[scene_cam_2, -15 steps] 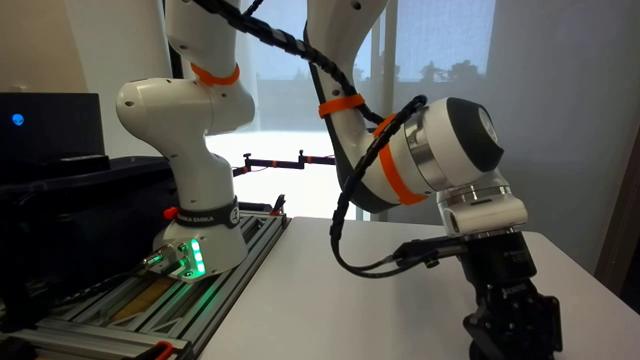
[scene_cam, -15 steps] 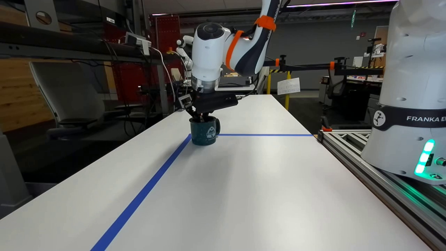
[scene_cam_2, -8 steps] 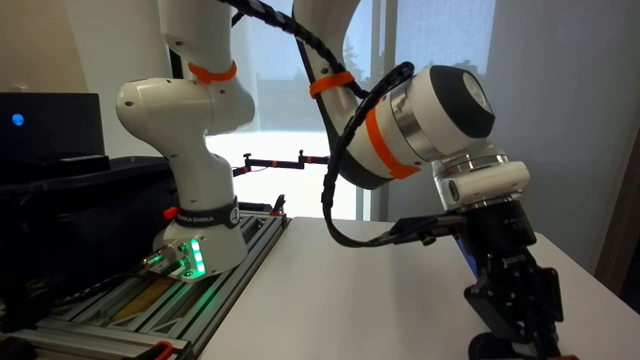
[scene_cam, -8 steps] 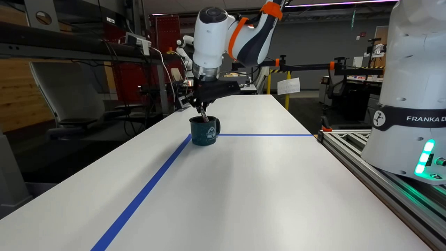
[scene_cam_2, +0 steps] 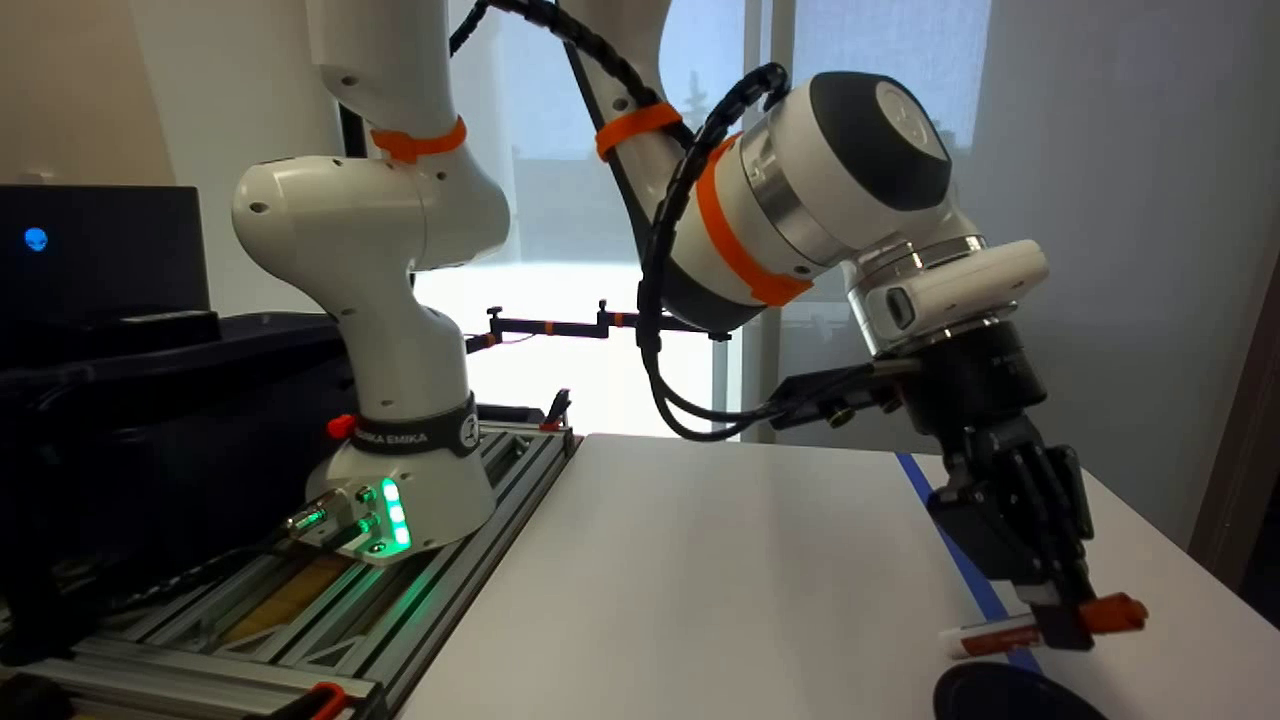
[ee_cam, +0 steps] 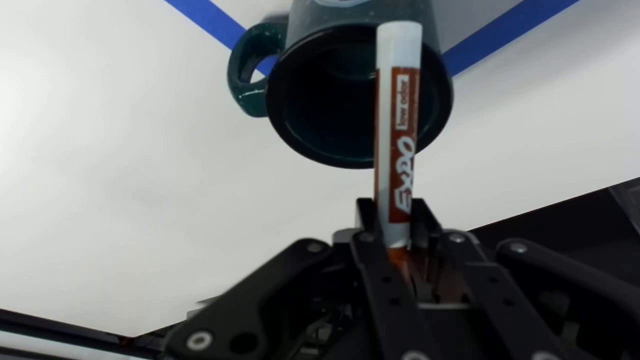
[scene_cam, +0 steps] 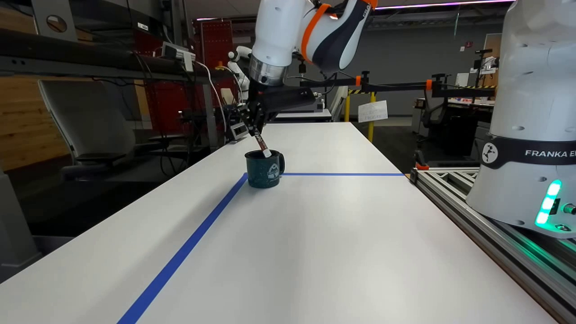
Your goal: Take the marker out of the mug and place it to the left of the mug
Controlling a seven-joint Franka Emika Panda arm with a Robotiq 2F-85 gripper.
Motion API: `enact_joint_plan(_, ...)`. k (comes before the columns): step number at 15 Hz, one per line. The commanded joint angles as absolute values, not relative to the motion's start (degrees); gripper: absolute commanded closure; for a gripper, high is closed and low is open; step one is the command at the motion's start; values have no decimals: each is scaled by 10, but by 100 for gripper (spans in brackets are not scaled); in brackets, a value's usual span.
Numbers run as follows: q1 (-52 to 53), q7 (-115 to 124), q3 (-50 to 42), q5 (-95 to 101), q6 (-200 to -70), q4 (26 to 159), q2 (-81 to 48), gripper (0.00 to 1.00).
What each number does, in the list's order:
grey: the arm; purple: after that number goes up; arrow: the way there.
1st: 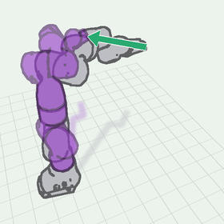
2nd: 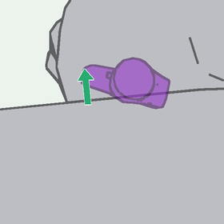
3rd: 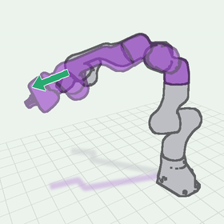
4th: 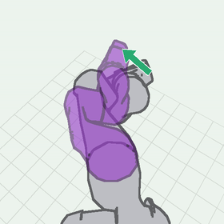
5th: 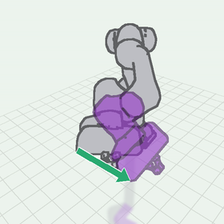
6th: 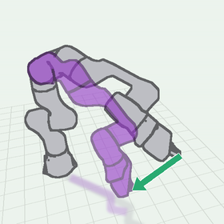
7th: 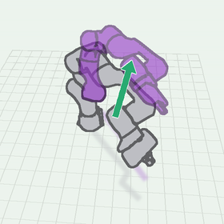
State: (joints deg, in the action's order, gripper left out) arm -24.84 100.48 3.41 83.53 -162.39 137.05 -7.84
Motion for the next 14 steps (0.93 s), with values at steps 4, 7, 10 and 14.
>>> enact_joint_plan(4, -254, 875, 38, 818, -1718, 1436, -41, 95)
enact_joint_plan(7, -256, 804, 37, 819, -1757, 1453, -58, 95)
enact_joint_plan(10, -256, 735, 37, 815, -1762, 1468, -77, 95)
enact_joint_plan(14, -256, 672, 34, 817, -1741, 1472, -110, 95)
